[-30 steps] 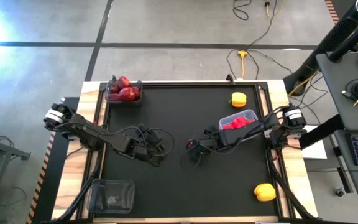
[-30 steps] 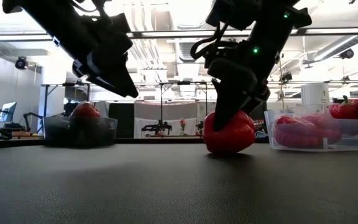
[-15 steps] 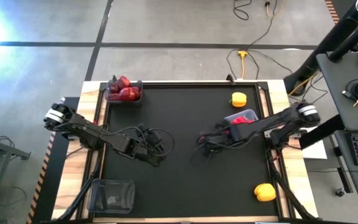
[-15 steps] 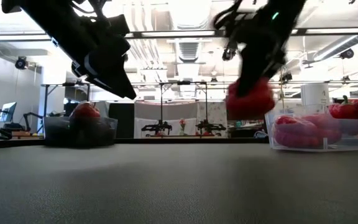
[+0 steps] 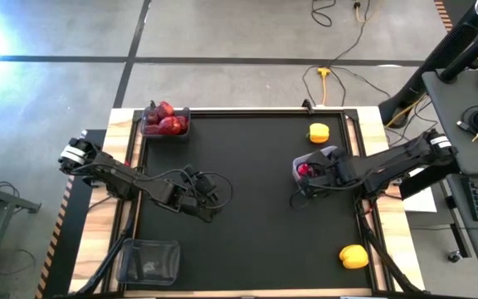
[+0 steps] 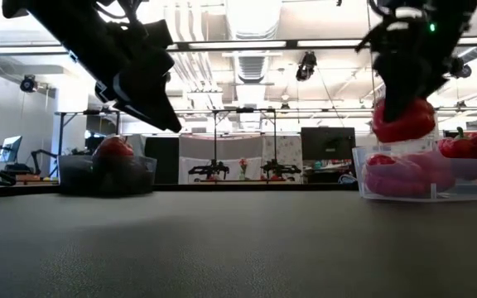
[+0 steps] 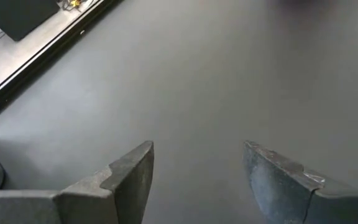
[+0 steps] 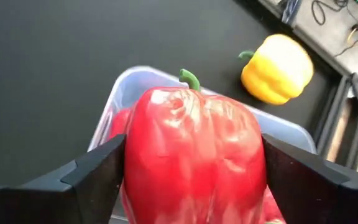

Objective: Sort produce into baskets
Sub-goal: Put the red bell pepper into the transparent bin, then put the yellow bell pepper into the bottom black bin

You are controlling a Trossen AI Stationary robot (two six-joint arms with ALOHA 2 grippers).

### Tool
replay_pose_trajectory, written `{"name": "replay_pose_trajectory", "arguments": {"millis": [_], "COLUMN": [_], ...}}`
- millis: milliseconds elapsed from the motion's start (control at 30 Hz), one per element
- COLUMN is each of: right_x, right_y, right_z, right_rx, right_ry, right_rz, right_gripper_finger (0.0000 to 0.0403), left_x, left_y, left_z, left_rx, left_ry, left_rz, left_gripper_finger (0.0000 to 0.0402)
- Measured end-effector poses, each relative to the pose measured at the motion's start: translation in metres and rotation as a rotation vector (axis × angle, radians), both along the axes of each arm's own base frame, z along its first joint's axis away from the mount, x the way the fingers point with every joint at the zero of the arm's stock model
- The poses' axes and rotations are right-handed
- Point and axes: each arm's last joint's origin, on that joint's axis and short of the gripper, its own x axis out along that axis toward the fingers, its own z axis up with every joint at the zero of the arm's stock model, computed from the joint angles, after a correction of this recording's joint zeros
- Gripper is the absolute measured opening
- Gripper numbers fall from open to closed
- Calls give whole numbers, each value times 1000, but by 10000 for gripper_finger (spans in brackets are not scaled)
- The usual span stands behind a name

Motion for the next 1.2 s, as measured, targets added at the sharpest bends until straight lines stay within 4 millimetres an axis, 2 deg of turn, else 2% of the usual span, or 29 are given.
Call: {"name": "replay_pose_trajectory", "arguments": {"millis": [133, 267, 633, 800, 900, 1033, 1200], "right_x": [-1, 0, 20, 20, 20, 21, 24], "right_y": [1, 1, 10, 17, 15, -3, -49], "right_z": [-16, -19, 48, 53, 51, 47, 40], "right_rx": [46, 66, 68, 89, 55, -1, 86], "right_ry": [18, 51, -63, -77, -119, -118, 6], "right_rz": [0, 10, 164, 199, 120, 25, -26], "right_gripper_finger": [368, 380, 382, 382, 382, 381, 381], "left_x": [0, 0, 0, 0, 1, 3, 5], "left_y": [0, 0, 0, 0, -1, -2, -3], "left_z": [0, 0, 0, 0, 0, 3, 6], "left_rx": [1, 1, 11, 13, 5, -7, -22], "left_ry": [-4, -4, 7, 12, 14, 0, -15], "left_rz": [0, 0, -12, -19, -25, -28, -34], "left_gripper_finger": [228, 228, 228, 228, 228, 228, 228]}}
